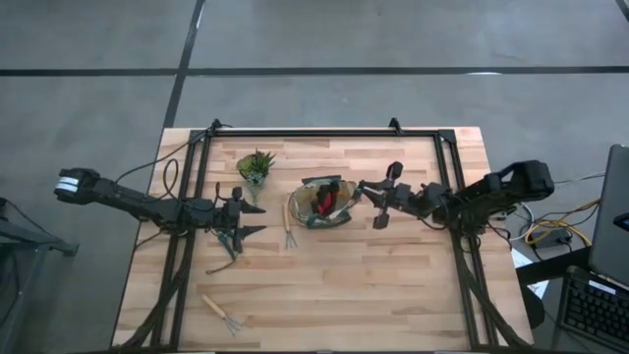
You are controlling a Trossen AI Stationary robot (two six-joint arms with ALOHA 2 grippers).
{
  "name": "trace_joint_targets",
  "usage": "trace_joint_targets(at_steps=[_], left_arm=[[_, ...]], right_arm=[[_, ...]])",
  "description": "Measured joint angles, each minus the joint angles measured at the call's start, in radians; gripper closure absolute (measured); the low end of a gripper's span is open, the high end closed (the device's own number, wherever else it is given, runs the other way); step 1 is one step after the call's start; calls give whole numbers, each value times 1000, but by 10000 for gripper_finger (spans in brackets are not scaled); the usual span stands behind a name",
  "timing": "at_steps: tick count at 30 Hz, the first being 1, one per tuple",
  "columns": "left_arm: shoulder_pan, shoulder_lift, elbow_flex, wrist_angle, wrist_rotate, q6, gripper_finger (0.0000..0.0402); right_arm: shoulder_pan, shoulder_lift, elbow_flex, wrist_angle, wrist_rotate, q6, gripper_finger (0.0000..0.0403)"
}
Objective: Pick & Place Garden tools in Gardening bag
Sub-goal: Put the green shear scissors into the white gardening bag
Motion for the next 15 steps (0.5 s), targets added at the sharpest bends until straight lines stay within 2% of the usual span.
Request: trace_joint_targets(at_steps=[8,15], left_arm=[[0,0,0,0,0,0,168],[0,0,0,0,0,0,167]], right_arm=[[-38,120,28,0,3,27,368],[-42,163,43,5,37,31,355]])
